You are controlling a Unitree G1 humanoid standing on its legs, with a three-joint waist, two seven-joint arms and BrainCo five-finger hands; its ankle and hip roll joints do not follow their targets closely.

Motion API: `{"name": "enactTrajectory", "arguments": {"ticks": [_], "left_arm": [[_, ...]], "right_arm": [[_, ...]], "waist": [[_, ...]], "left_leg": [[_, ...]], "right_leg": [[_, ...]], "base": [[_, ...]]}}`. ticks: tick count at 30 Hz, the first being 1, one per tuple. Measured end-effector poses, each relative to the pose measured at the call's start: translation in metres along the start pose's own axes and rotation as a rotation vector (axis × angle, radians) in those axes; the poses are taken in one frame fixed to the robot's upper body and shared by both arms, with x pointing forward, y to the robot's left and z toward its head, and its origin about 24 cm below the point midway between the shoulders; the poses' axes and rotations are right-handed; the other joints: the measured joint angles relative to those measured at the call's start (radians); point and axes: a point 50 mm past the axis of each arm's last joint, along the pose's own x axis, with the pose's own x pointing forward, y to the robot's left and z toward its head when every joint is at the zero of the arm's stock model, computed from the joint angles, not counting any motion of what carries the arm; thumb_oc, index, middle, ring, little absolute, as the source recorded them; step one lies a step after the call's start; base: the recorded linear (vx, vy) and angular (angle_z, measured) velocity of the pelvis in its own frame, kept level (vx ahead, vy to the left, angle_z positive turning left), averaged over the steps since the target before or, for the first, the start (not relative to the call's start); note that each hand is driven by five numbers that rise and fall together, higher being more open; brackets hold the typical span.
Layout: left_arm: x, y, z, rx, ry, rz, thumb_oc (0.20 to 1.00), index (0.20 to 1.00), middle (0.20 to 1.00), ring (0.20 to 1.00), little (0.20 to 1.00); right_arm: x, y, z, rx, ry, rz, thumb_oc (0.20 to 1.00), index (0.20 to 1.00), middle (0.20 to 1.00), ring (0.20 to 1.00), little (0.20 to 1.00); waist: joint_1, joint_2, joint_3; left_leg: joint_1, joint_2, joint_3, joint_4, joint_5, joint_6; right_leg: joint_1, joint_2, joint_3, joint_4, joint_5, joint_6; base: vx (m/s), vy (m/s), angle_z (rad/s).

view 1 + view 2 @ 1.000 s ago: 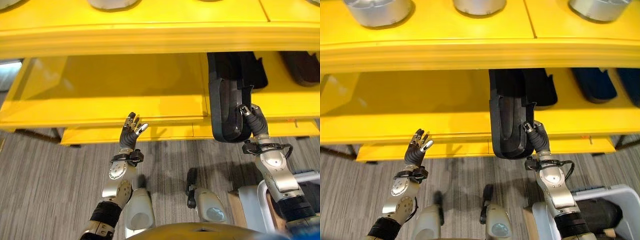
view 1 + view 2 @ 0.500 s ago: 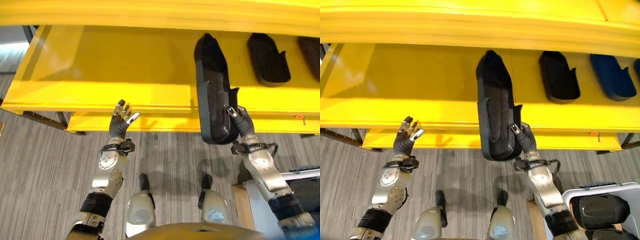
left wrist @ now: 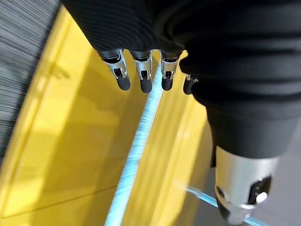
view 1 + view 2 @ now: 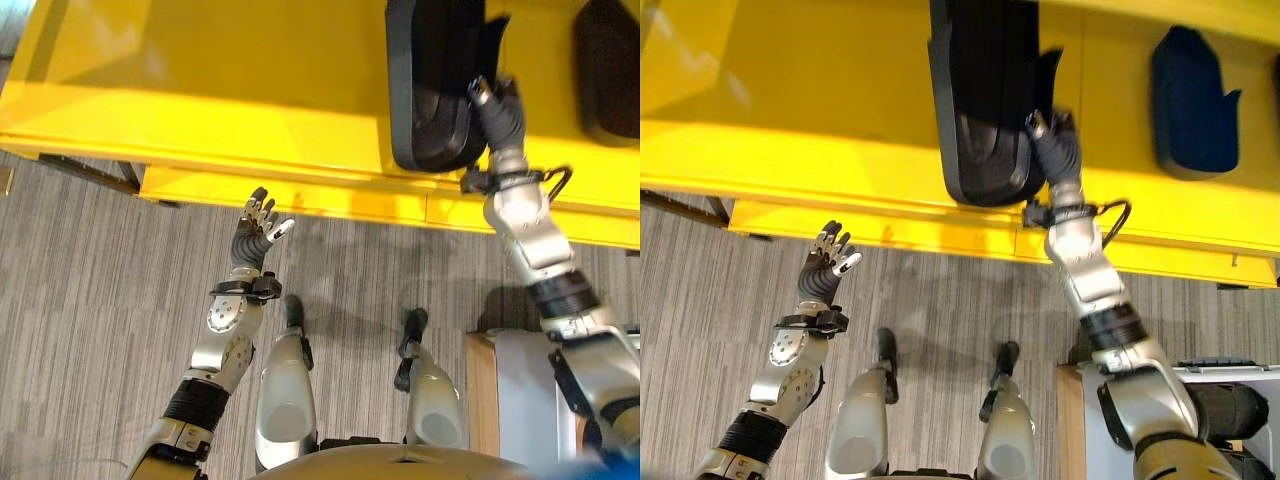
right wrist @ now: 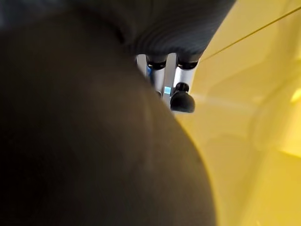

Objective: Move parts from the plastic box to the shelf.

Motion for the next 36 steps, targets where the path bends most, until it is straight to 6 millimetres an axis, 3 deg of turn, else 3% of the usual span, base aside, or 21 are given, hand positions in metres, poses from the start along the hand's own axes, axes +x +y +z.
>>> {"name": "enactTrajectory", "arguments": {"ticks": [2,5,13,19,23,26,36], "left_arm": [[0.0,0.003,0.002,0.005,0.0,0.001,1.0,1.0,1.0,1.0,1.0],[0.001,-0.001,0.013,0.014,-0.033,-0.04,1.0,1.0,1.0,1.0,1.0],[0.001,-0.004,0.011,-0.007,-0.015,-0.064,1.0,1.0,1.0,1.0,1.0],[0.0,-0.008,0.007,-0.025,0.007,-0.083,1.0,1.0,1.0,1.0,1.0],[0.005,-0.018,0.009,-0.025,0.001,-0.128,1.0,1.0,1.0,1.0,1.0],[0.004,-0.027,0.005,-0.024,0.02,-0.171,1.0,1.0,1.0,1.0,1.0],[0.008,-0.03,0.01,-0.024,-0.001,-0.183,1.0,1.0,1.0,1.0,1.0]], "right_arm": [[0.01,-0.007,0.006,-0.005,-0.006,-0.033,0.2,0.2,0.2,0.2,0.2],[0.045,-0.013,0.017,-0.046,0.023,-0.065,0.2,0.2,0.2,0.2,0.2],[0.074,-0.029,0.02,-0.072,0.112,-0.161,0.2,0.2,0.2,0.2,0.2],[0.067,-0.057,-0.017,-0.171,0.325,-0.247,0.2,0.2,0.2,0.2,0.2],[0.074,-0.063,-0.009,-0.172,0.338,-0.269,0.2,0.2,0.2,0.2,0.2],[0.078,-0.067,-0.004,-0.174,0.348,-0.283,0.2,0.2,0.2,0.2,0.2],[0.081,-0.063,0.0,-0.192,0.337,-0.269,0.2,0.2,0.2,0.2,0.2]], "waist": [[0.003,0.001,0.018],[0.002,0.009,0.039],[0.015,0.025,0.051],[0.045,0.033,0.064],[0.049,0.037,0.064],[0.052,0.058,0.065],[0.051,0.063,0.062]], "left_leg": [[-0.015,0.001,0.0,0.01,0.0,0.0],[-0.055,0.008,0.0,0.032,0.002,0.0],[-0.121,0.012,-0.001,0.07,0.001,0.004],[-0.132,0.011,-0.005,0.079,0.0,0.004],[-0.137,0.01,-0.006,0.081,0.002,0.006],[-0.14,-0.003,-0.007,0.075,0.007,0.013],[-0.15,-0.006,-0.014,0.075,0.011,0.013]], "right_leg": [[-0.018,-0.001,0.005,0.015,-0.001,-0.002],[-0.072,0.001,0.019,0.048,-0.001,-0.003],[-0.15,-0.004,0.034,0.094,-0.003,-0.009],[-0.157,-0.005,0.035,0.102,-0.007,-0.015],[-0.16,-0.007,0.034,0.104,-0.004,-0.011],[-0.167,-0.019,0.031,0.111,-0.005,-0.01],[-0.174,-0.021,0.028,0.115,-0.004,-0.01]], "base": [[-0.07,0.002,-0.06],[-0.05,-0.005,-0.1],[-0.03,-0.002,-0.02],[0.04,-0.012,0.01],[0.0,-0.003,0.01],[0.0,-0.011,0.05],[0.0,-0.001,0.01]]}}
